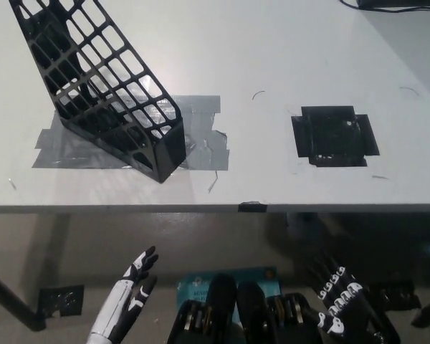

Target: A shelf with a book inside it is placed on the center of the desk infront of the robot. The robot uses its right hand to grab the book, take it out and hand it to a person.

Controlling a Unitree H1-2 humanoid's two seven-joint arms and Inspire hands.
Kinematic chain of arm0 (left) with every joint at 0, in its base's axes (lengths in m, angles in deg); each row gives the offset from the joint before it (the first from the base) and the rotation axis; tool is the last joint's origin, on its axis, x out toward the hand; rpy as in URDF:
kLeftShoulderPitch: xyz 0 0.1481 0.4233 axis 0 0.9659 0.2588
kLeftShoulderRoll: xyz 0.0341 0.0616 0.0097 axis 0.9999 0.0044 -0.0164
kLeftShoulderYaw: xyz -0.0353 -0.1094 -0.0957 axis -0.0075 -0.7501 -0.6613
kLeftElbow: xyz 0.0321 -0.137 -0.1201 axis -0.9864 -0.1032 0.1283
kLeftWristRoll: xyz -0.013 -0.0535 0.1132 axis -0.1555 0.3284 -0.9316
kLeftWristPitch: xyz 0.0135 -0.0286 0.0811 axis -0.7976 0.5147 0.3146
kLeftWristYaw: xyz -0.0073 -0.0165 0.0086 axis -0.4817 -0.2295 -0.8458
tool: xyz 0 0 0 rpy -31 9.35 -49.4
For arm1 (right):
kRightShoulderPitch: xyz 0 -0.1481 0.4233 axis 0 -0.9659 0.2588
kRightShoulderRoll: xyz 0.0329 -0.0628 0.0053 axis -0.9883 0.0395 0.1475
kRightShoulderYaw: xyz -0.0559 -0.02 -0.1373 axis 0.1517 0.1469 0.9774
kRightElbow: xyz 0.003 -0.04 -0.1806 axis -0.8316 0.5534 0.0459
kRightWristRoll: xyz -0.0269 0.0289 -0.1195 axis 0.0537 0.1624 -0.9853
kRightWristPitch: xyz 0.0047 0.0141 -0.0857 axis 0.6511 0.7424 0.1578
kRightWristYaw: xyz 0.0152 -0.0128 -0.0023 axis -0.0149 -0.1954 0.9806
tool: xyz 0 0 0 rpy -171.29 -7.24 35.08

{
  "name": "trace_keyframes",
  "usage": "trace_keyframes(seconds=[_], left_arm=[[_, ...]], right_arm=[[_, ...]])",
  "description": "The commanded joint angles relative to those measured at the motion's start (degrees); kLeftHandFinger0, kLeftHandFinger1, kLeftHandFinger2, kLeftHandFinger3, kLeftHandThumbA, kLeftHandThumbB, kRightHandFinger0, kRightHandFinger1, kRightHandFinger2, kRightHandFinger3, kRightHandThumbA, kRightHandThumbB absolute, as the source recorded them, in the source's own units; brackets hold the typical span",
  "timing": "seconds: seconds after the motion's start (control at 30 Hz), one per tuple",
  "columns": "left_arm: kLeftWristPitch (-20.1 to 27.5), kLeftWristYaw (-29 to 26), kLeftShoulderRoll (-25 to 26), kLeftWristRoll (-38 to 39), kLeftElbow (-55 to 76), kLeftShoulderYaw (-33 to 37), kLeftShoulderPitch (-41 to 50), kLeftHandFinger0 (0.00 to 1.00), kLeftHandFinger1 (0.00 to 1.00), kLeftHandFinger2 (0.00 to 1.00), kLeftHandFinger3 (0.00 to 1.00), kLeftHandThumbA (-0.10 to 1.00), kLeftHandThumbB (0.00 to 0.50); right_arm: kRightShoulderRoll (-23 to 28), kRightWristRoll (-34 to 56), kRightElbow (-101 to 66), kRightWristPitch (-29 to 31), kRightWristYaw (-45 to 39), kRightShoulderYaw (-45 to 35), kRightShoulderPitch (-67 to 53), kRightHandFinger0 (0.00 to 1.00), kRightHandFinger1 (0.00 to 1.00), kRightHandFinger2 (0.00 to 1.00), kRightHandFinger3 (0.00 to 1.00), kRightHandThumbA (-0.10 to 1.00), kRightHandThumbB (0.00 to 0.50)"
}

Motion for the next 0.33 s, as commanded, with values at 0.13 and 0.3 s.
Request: trace_keyframes(seconds=[0.13, 0.3], left_arm=[[3.81, -3.36, -1.52, 1.05, 0.00, -1.37, 1.79, 1.00, 1.00, 1.00, 1.00, 1.00, 0.169], [3.50, -4.38, -2.22, 0.79, 0.97, -2.07, 3.74, 1.00, 1.00, 1.00, 1.00, 1.00, 0.175]], right_arm=[[-1.81, -5.79, -2.94, 2.06, 2.07, 0.77, 1.02, 1.00, 1.00, 1.00, 1.00, 1.00, 0.413], [-2.26, -7.49, -3.02, 2.60, 1.96, 1.53, 0.44, 1.00, 1.00, 1.00, 1.00, 1.00, 0.391]])
